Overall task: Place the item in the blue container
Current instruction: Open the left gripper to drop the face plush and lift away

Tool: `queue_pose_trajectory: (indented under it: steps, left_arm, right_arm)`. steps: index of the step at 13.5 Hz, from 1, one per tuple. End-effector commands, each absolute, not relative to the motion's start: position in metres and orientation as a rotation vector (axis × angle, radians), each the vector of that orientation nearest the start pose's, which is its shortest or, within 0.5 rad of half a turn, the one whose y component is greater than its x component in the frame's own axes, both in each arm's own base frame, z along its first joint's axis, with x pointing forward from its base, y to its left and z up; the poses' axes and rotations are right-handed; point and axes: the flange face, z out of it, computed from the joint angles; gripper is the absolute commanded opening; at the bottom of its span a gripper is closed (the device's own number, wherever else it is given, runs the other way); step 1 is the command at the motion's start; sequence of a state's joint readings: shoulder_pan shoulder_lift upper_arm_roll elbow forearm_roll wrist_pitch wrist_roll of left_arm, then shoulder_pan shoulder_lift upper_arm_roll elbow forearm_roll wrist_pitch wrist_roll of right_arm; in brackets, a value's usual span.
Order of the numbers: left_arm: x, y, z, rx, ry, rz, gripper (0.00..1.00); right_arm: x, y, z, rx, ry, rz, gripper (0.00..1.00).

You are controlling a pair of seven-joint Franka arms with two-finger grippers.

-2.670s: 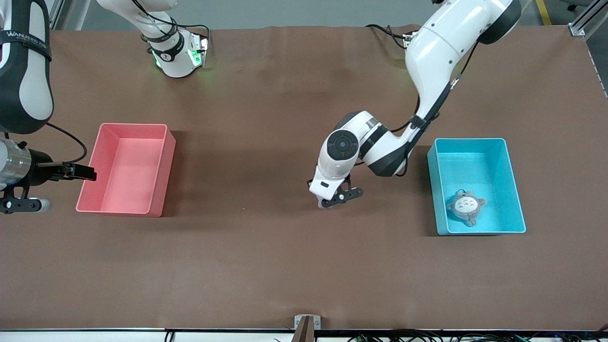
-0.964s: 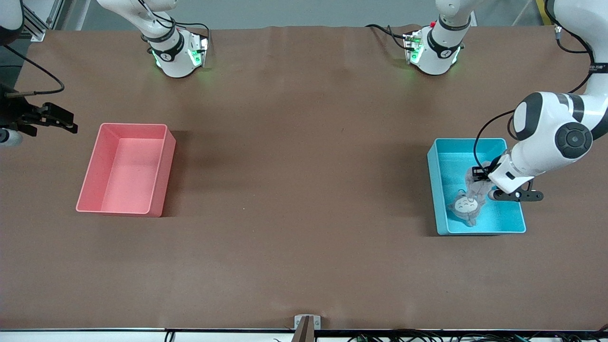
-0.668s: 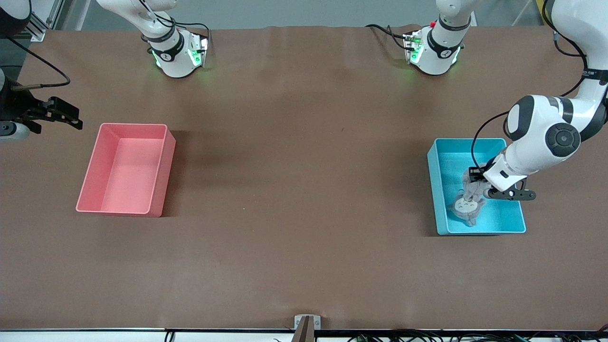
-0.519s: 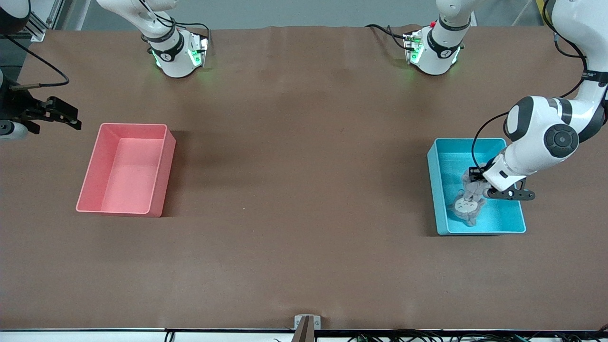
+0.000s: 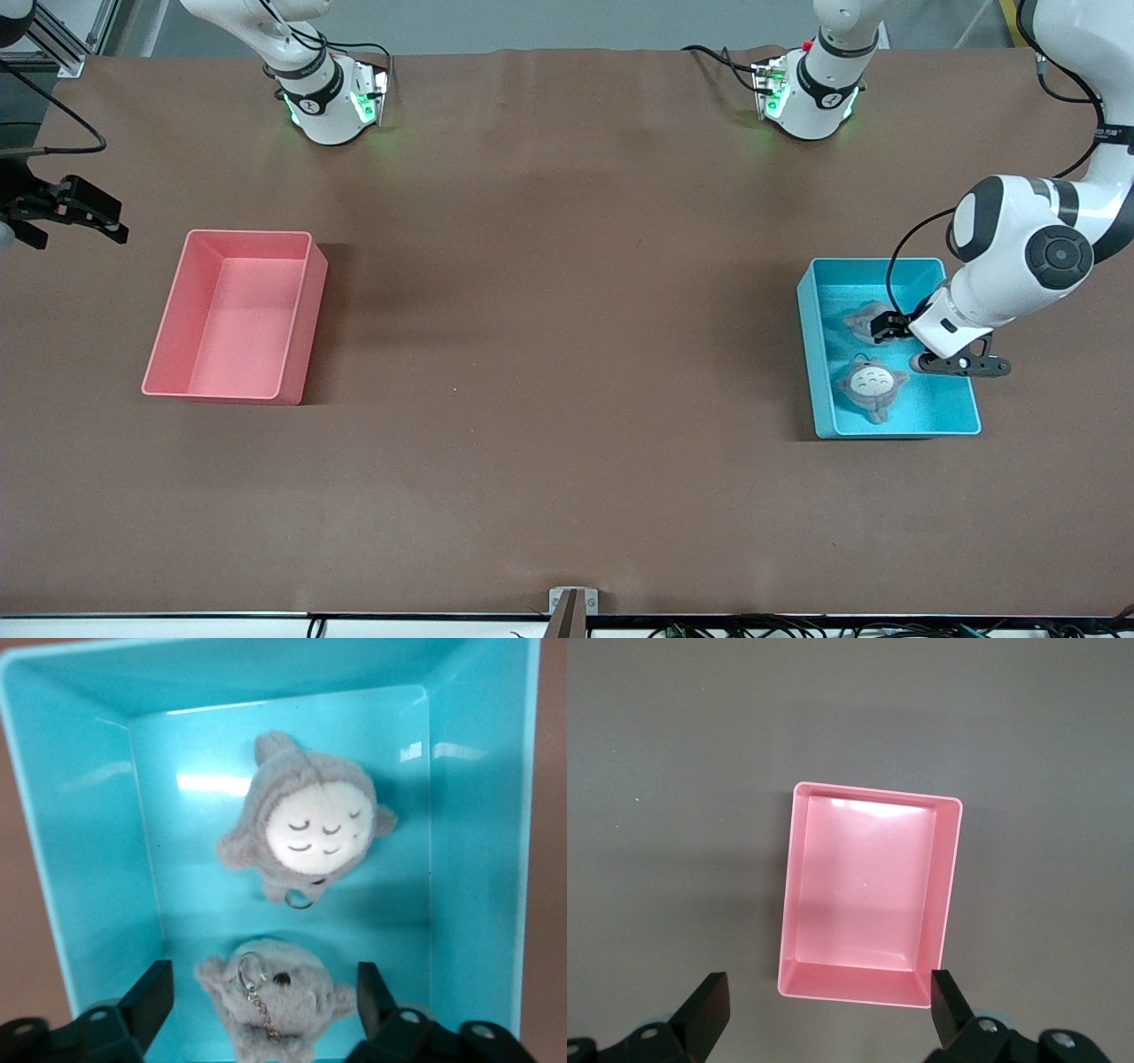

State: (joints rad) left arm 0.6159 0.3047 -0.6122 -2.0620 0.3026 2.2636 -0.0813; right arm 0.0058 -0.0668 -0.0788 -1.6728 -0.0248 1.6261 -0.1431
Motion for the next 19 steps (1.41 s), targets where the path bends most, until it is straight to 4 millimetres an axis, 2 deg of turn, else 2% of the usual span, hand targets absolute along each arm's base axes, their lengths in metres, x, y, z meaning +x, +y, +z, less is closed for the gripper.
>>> queue_pose_trajectory:
  steps: [1,6,8,10,12,14,16,17,19]
  left_arm:
    - [0.586,0.023,0.347,-3.039,0.144,0.051,1.00]
    - [0.597,0.033,0.432,-3.107,0.088,0.123,1.00]
    - [0.595,0.033,0.479,-3.144,0.036,0.118,1.00]
    - [0.584,0.028,0.522,-3.156,0.005,0.103,1.00]
    - [0.568,0.019,0.554,-3.137,-0.005,0.092,1.00]
    - [0.558,0.019,0.578,-3.160,-0.049,0.028,1.00]
    - [0.558,0.014,0.598,-3.184,-0.056,-0.036,1.00]
    - [0.558,0.006,0.603,-3.186,-0.039,-0.051,1.00]
    - [0.558,0.009,0.607,-3.187,-0.053,-0.063,1.00]
  right_arm:
    - [0.527,-0.051,0.617,-3.177,-0.107,-0.037,1.00]
    - [0.527,-0.050,0.615,-3.174,-0.106,-0.030,1.00]
    - [0.526,-0.050,0.615,-3.172,-0.106,-0.026,1.00]
    - [0.526,-0.049,0.615,-3.170,-0.108,-0.021,1.00]
    - [0.525,-0.049,0.616,-3.167,-0.108,-0.026,1.00]
    - [0.525,-0.048,0.617,-3.165,-0.110,-0.029,1.00]
    - [0.525,-0.047,0.616,-3.164,-0.107,-0.025,1.00]
    - [0.525,-0.047,0.616,-3.159,-0.100,-0.023,1.00]
    - [0.523,-0.046,0.615,-3.152,-0.082,-0.003,1.00]
